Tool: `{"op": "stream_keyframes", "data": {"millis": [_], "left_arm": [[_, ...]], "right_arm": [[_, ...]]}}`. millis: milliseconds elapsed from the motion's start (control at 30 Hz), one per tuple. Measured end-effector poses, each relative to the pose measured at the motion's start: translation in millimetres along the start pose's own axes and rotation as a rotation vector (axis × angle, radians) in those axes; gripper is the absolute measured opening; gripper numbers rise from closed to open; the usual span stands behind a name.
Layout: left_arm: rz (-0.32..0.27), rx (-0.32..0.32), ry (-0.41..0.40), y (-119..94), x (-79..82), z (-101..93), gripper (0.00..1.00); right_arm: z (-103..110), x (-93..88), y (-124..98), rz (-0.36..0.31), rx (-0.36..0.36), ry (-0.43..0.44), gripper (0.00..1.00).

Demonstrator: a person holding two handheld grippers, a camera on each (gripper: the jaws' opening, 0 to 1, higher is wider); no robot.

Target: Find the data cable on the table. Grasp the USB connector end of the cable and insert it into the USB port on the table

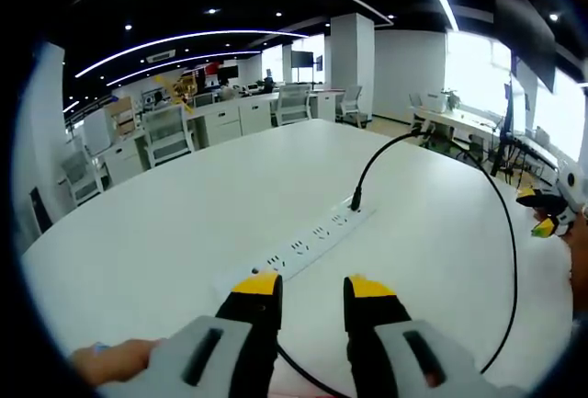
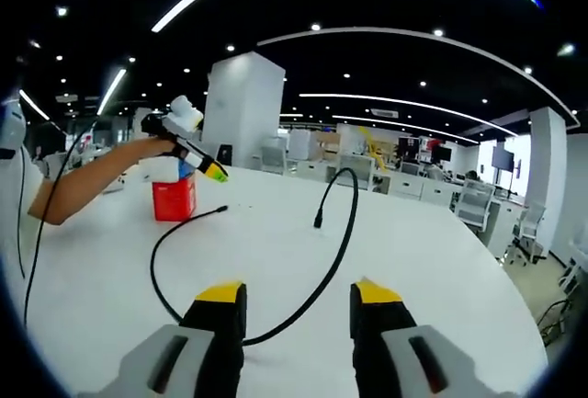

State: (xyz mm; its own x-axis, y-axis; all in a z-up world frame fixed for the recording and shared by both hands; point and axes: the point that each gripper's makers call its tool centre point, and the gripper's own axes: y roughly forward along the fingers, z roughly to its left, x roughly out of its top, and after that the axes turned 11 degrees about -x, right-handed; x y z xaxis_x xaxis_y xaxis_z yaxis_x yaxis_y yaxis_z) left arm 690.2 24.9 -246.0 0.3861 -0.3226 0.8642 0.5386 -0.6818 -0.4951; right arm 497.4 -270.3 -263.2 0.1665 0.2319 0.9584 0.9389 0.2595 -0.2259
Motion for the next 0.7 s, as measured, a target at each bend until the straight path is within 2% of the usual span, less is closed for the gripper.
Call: {"op": "stream_keyframes", "data": {"millis": [500, 700], "left_arm": [[0.0, 0.0, 0.001, -0.1, 0.1, 0.5, 0.27], [0.0, 0.001, 0.002, 0.1, -0.2, 0.5, 0.27]], "right_arm": [[1.6, 2.7, -0.5, -0.01, -0.014, -0.001, 0.45], [4.8, 3.2, -0.5, -0.01, 0.004, 0.015, 0.43]]}}
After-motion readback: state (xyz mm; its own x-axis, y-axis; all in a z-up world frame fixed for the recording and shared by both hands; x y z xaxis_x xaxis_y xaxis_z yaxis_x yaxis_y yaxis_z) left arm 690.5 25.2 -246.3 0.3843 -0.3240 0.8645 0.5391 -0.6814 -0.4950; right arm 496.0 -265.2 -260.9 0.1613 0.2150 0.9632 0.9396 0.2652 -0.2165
